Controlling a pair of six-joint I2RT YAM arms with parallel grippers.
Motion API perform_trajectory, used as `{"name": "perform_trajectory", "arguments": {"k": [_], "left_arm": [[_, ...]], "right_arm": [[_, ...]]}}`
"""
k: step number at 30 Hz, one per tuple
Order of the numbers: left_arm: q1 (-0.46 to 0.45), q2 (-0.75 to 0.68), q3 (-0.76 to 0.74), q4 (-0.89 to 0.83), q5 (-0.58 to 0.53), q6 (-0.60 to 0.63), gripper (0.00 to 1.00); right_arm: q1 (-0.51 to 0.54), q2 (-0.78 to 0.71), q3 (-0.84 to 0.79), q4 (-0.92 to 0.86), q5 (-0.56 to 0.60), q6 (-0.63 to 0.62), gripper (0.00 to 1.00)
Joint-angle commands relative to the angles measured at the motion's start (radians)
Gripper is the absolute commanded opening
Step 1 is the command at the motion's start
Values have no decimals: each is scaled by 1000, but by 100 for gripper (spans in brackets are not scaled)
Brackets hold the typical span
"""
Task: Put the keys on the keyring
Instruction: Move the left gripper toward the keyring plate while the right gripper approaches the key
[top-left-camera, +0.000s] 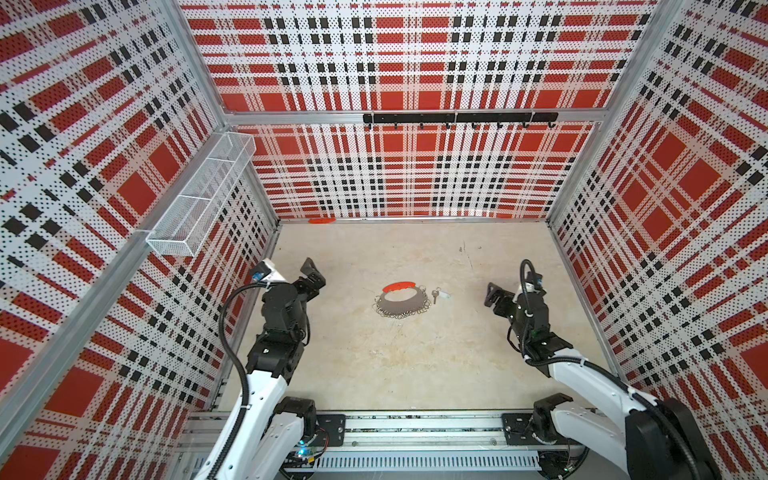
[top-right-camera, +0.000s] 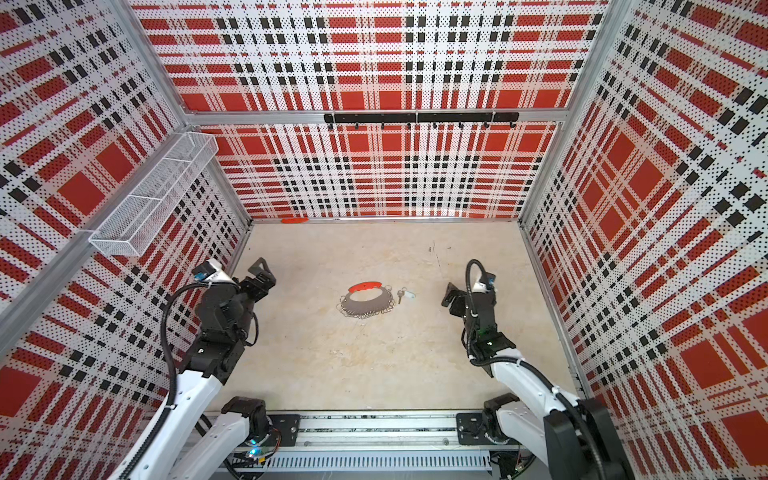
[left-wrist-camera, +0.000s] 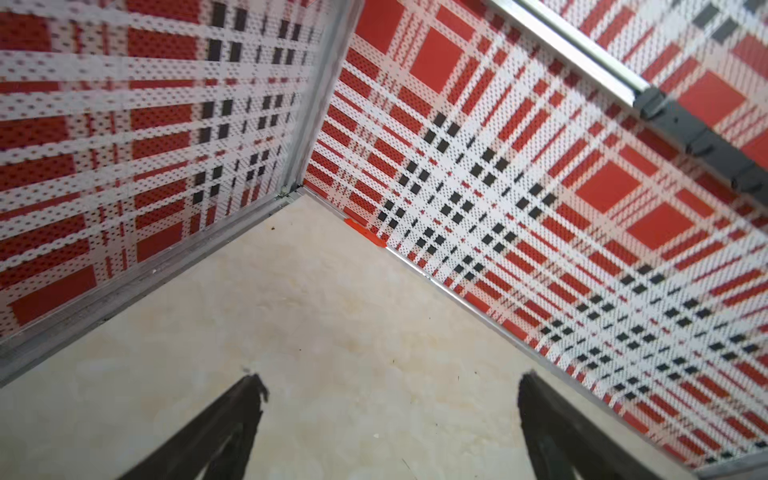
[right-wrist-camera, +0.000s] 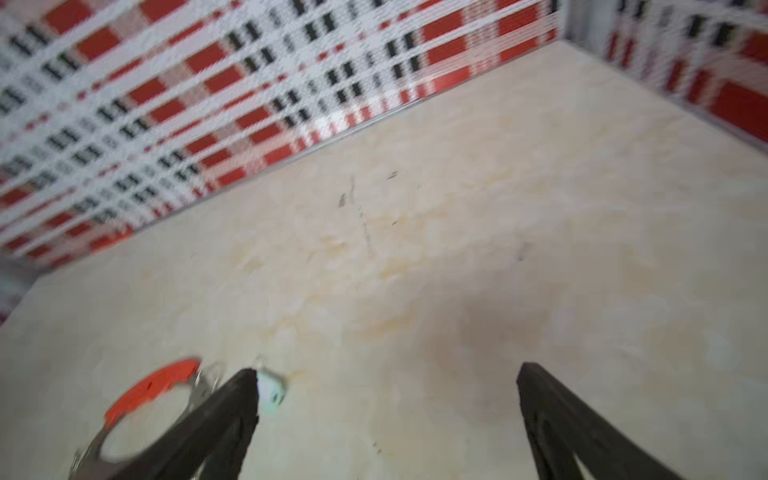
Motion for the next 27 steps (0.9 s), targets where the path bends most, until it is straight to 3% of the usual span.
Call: {"name": "perform_trajectory", "arguments": {"k": [1,3,6,11,14,17,20,23,27], "left_arm": [[65,10,12,-71,174,-67,98],[43,28,14,-85,152,-87,98],[-69,30,-1,-100,57,-153,98],[-431,1,-42,-174,-318,-305,98],[-603,46,-28,-297,-533,-424,98],[-695,146,26,-409,-572,-555,98],[-786,255,102,-515,-629,-674,98],[-851,341,161,-513,-675,-680,98],[-852,440,239,-501,-640,-647,98]], "right_arm": [[96,85,100,9,70,-99,100],[128,130,137,-14,109,-117,100],[132,160,135,54,108,-120,100],[132,185,39,237,95,-53,100],[133,211,-50,359,6,1,100],[140,222,-16,393,-65,-29,100],[160,229,45,282,-13,-46,100],[161,210,9,342,-3,-34,100],[160,190,-7,355,29,4,100]]}}
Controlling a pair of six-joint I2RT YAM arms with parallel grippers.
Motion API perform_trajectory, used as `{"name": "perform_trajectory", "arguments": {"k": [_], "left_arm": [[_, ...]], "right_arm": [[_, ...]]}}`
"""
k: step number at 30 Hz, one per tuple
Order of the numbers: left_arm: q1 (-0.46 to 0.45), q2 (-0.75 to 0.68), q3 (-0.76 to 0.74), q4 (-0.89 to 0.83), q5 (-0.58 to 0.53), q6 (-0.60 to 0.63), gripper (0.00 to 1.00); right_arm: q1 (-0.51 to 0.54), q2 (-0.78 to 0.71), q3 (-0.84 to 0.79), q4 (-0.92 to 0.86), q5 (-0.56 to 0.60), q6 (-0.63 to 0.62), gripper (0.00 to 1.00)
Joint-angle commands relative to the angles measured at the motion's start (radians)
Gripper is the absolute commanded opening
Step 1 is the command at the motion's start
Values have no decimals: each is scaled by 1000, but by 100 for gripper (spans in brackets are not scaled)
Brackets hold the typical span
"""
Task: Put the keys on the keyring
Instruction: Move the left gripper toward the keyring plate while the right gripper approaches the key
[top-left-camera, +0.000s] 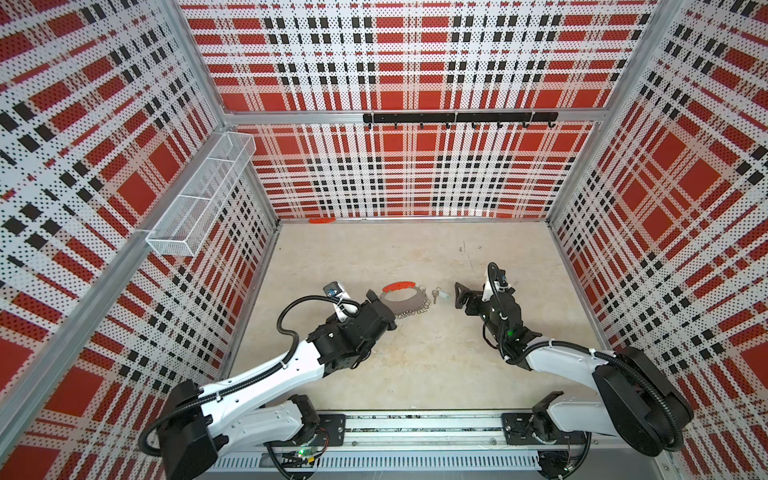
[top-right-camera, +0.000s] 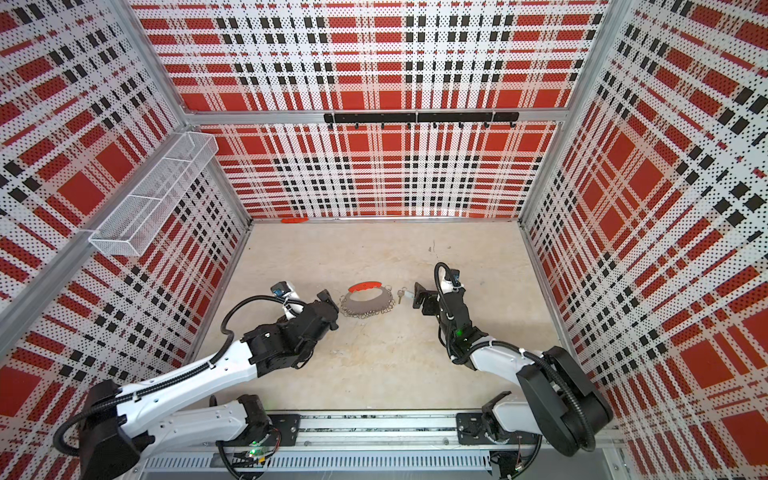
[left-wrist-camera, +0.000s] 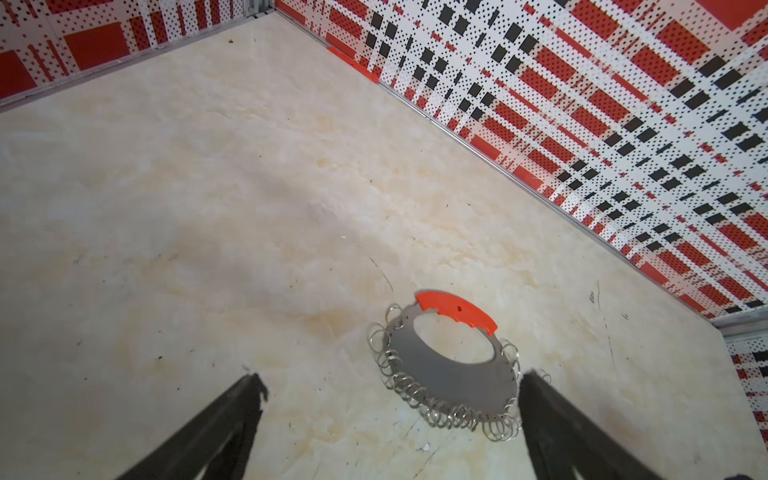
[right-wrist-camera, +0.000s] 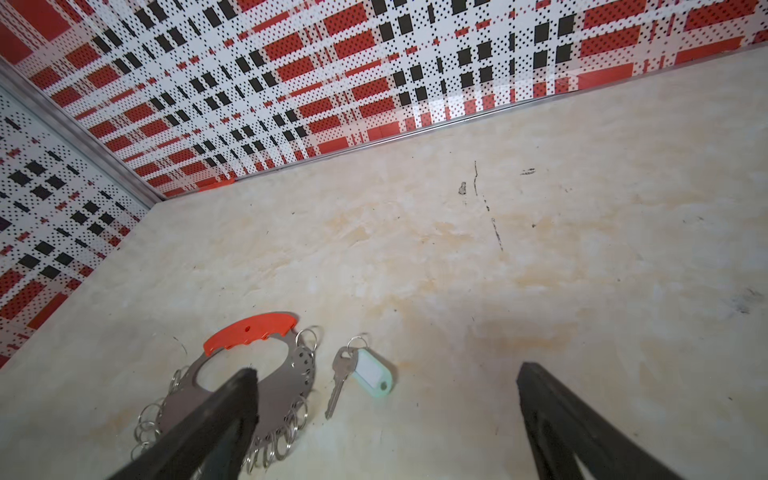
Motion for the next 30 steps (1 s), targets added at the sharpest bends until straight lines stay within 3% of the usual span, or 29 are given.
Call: {"name": "perform_trajectory", "arguments": {"k": [1,5,7,11,14,17,20,22,26,30], "left_arm": [[-8,56,63,-18,-22,12,98],[-37,102,85,129,53,149,100],[-42,110,59,267,110,223,96],[-45,139,-55,646,224,353,78],[-43,195,-95,804,262,383,65],[-18,281,-68,877,340,438,58],[18,376,-10,878,412,437,46],[33,422,14,894,450,444,45],[93,541,87,913,600,436,43],[104,625,145,911,628,432,43]], "right_arm": [[8,-19,-19,41,50,44,100],[6,15,-79,120,153,126,100],[-12,-2,-97,102,159,163,100],[-30,-74,-48,-92,161,125,100],[-52,-120,-95,-66,143,114,100],[-118,-135,-112,-38,19,154,100],[-145,-110,-100,-46,-23,159,84],[-161,-83,-97,-39,-48,168,74],[-202,-66,-96,-31,-117,192,69],[-205,-63,-94,-26,-120,189,69]]}}
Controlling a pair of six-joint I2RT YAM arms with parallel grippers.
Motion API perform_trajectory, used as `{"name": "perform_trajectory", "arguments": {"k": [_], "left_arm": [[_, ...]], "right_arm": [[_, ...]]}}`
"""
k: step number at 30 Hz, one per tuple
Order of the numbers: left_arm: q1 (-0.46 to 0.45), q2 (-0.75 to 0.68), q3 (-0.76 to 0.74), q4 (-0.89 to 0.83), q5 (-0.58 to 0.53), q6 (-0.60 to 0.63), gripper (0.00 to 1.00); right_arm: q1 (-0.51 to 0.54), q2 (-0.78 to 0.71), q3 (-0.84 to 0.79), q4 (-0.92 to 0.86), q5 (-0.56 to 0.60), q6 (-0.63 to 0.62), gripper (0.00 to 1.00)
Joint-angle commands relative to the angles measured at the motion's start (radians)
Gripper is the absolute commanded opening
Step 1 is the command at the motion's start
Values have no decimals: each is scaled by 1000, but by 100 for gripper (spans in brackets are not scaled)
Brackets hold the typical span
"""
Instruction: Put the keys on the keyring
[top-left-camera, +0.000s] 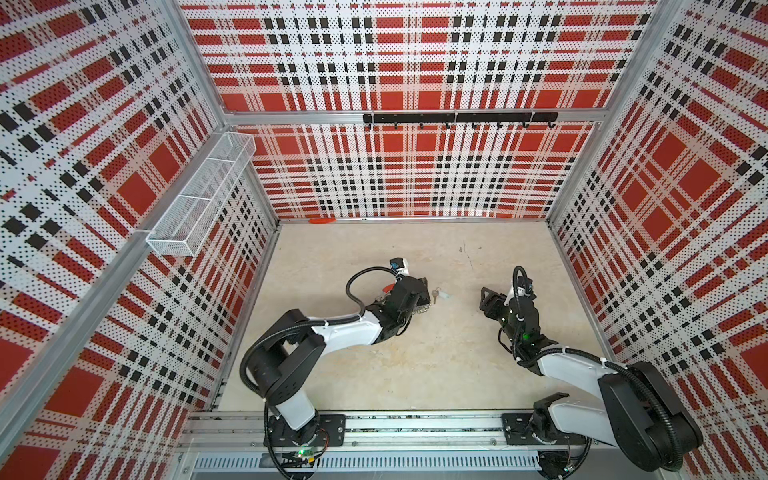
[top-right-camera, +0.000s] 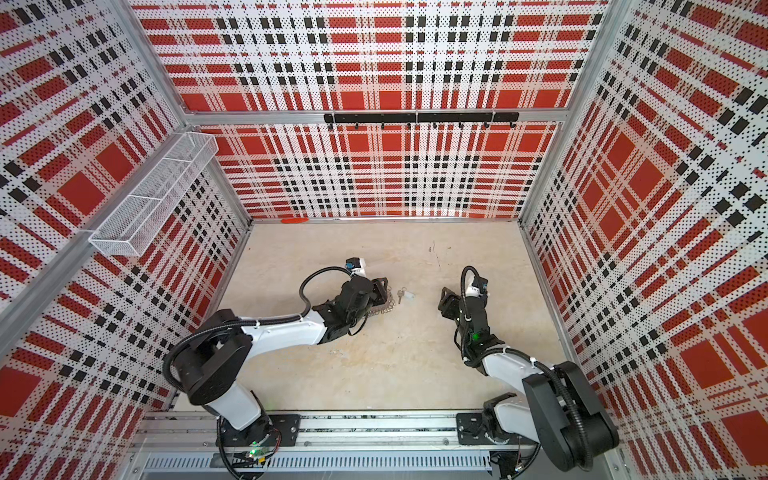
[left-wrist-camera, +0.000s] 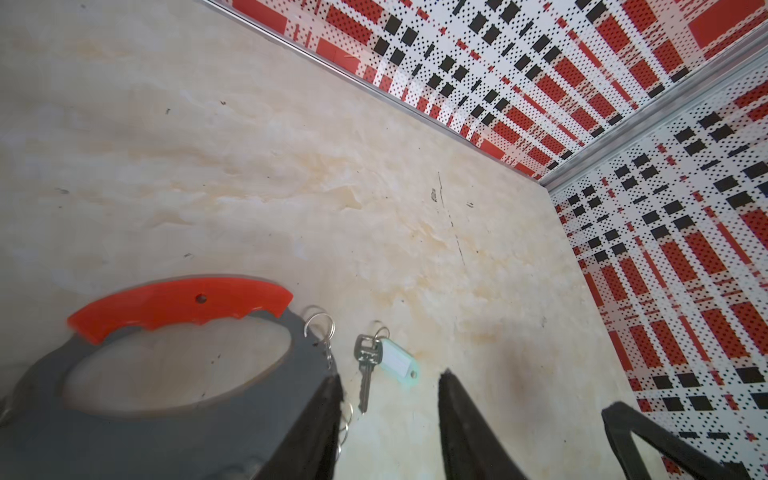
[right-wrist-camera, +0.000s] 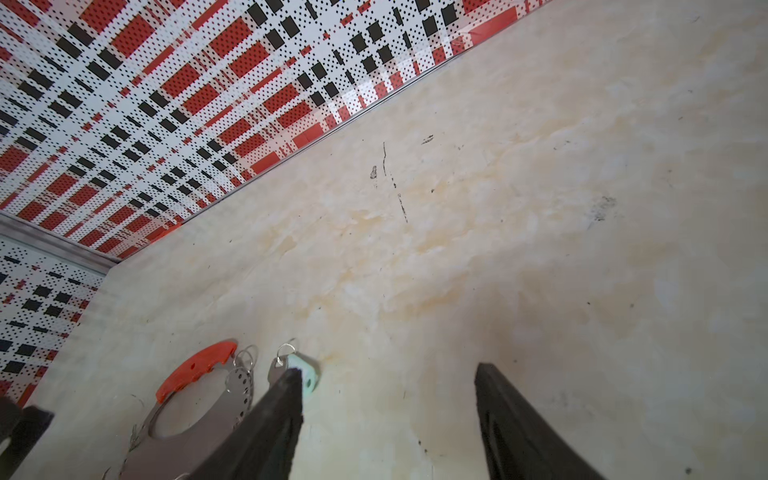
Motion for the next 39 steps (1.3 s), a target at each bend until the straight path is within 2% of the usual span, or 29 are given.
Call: {"name": "perform_trajectory", "arguments": {"k": [1,3,5,8,17,32,39], "left_arm": [[16,57,49,32,96,10,43],[40,108,76,32,164,5,42],[60,151,98,32,215,-1,34],[72,190,120,32,240,-5,35],[77,239,130,28,250,-28,37],[89,295,177,-20,220,-12,37],[89,284,183,-57,187,14,43]], "right_arm": [[-10,9,6,22,-34,15,69],[-9,14,8,27,-45,18,69],[-10,16,6,32,-51,19,69],[-10,14,6,34,-52,18,69],[-9,30,18,34,-58,14,73],[-10,19,13,45,-63,5,70],[-10,23,15,48,-68,2,70]]}}
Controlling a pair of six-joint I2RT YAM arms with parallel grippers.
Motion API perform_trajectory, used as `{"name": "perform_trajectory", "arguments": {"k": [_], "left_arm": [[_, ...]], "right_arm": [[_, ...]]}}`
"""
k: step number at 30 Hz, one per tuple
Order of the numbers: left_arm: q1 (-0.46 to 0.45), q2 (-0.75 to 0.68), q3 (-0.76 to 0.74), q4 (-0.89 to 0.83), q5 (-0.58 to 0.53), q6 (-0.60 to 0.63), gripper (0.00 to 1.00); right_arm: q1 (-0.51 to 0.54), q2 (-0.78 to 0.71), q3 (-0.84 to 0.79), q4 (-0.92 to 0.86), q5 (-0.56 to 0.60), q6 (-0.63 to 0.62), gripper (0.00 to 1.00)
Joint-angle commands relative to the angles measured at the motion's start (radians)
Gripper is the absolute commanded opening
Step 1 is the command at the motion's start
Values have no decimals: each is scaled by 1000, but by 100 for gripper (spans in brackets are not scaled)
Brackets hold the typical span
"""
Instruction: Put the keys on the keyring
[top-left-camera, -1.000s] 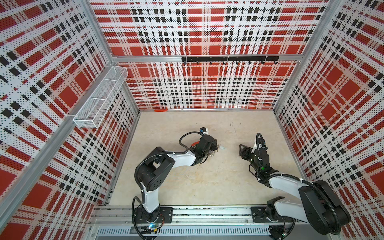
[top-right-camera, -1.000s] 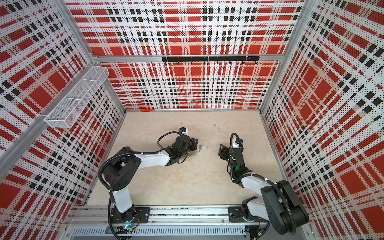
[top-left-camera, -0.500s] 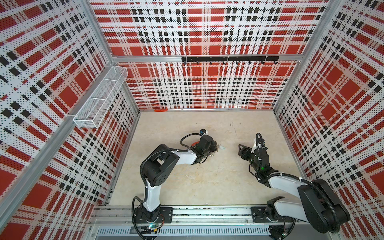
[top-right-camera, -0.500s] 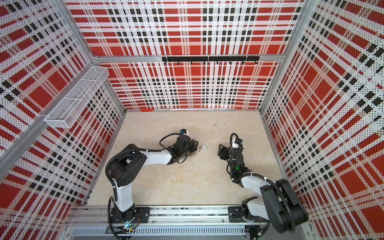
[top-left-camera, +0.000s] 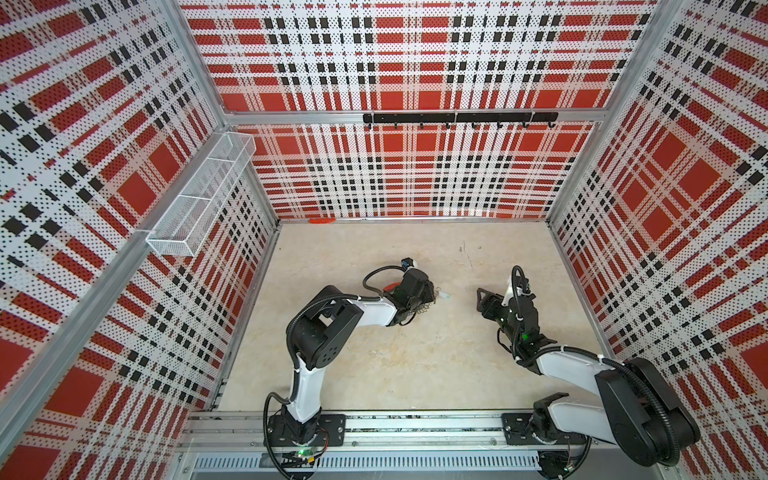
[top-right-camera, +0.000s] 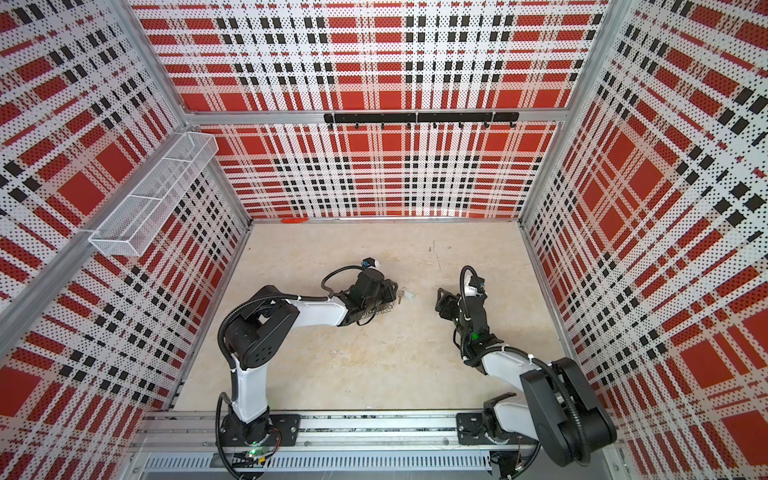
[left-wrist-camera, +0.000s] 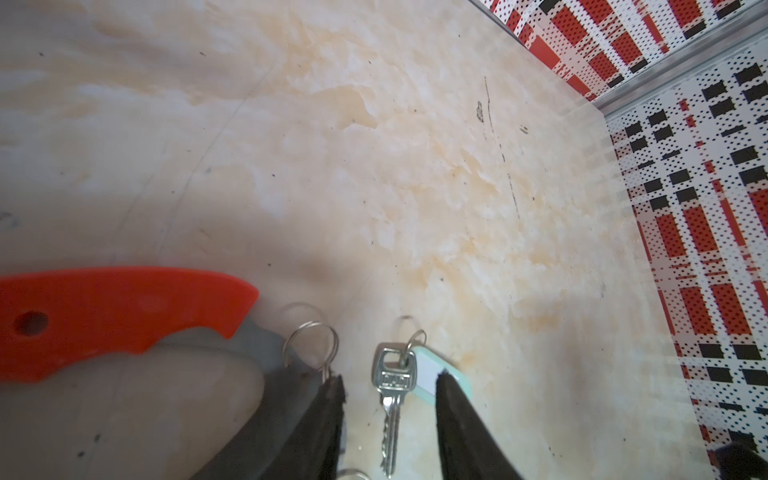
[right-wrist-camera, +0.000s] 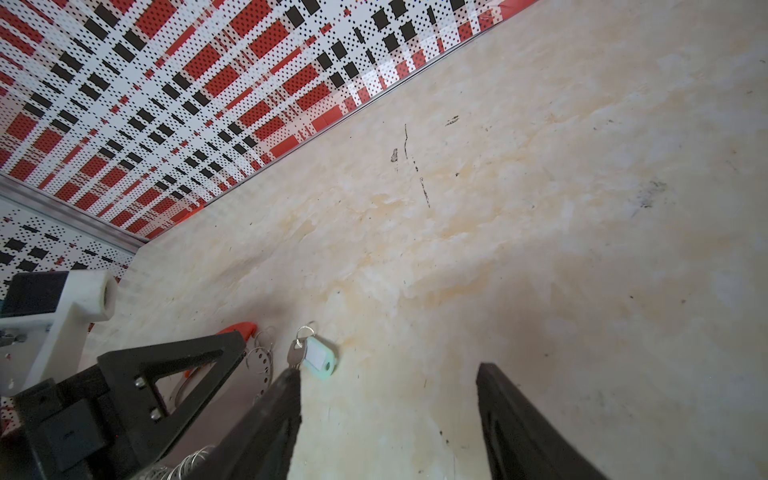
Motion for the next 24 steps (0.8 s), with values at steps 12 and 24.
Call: {"name": "perform_trajectory", "arguments": {"k": [12,24], "left_arm": [[4,33,17,-32,-45,34,41],[6,74,41,-41,-53,43,36]], "right_arm": [[-5,3,14,31,-7,-6,63],[-7,-4,13,31,-4,-8,62]]}}
